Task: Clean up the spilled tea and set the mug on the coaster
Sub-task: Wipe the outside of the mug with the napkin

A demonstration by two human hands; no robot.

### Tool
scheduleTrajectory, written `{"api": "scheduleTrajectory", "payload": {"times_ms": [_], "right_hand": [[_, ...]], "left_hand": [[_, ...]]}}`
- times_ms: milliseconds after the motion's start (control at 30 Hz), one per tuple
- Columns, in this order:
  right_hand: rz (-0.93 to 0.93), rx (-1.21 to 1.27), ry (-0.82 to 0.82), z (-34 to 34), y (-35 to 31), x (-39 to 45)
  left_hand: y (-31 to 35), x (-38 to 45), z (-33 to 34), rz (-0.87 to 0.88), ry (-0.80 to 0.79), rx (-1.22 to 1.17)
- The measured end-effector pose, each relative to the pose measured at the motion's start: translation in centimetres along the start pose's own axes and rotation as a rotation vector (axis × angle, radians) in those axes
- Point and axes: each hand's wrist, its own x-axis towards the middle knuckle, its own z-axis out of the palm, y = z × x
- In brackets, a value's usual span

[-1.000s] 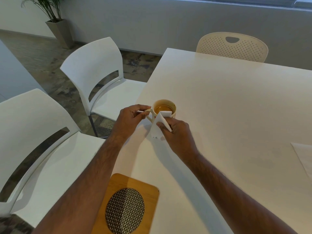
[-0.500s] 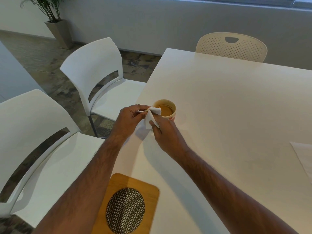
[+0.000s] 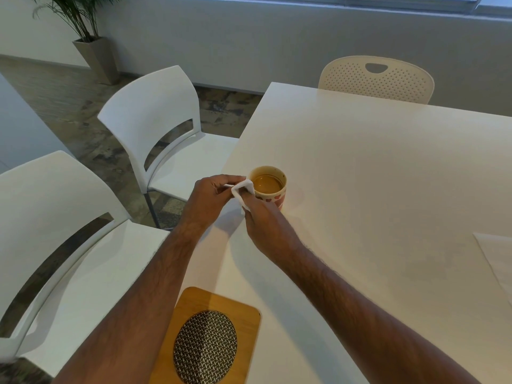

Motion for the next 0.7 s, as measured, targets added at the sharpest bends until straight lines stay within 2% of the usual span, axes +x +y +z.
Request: {"api": "scheduleTrajectory", "payload": {"times_ms": [67, 233, 300, 367, 500, 567, 700], "right_hand": [[0.03, 0.006, -0.108, -0.1, 0.5, -0.5], [0.123, 0.215, -0.234, -1.7, 1.9, -2.4], [0.132, 0.2, -0.203, -3.8, 2.7, -3.1], [0.148, 0.3, -0.156, -6.2, 4.1, -3.5], [0.253, 0.358, 0.082, -10.3, 8.0, -2.9], [0.265, 0.281, 0.169, -12.0, 9.2, -2.4], [0.273, 0.042, 0.184, -14.2, 9.7, -1.4]], "left_hand": [[0.0, -0.1, 0.1, -0.021, 0.007, 0.015], [-0.2, 0.0, 0.2, -0.012, 0.053, 0.045], [-0.3, 0.0, 0.1, -0.016, 0.051, 0.03], [-0.3, -0.1, 0.1, -0.011, 0.046, 0.013], [-0.3, 0.0, 0.2, 0.004, 0.067, 0.024], [-0.3, 0.1, 0.2, 0.011, 0.065, 0.042], [0.0, 0.1, 0.1, 0.006, 0.055, 0.059]]}}
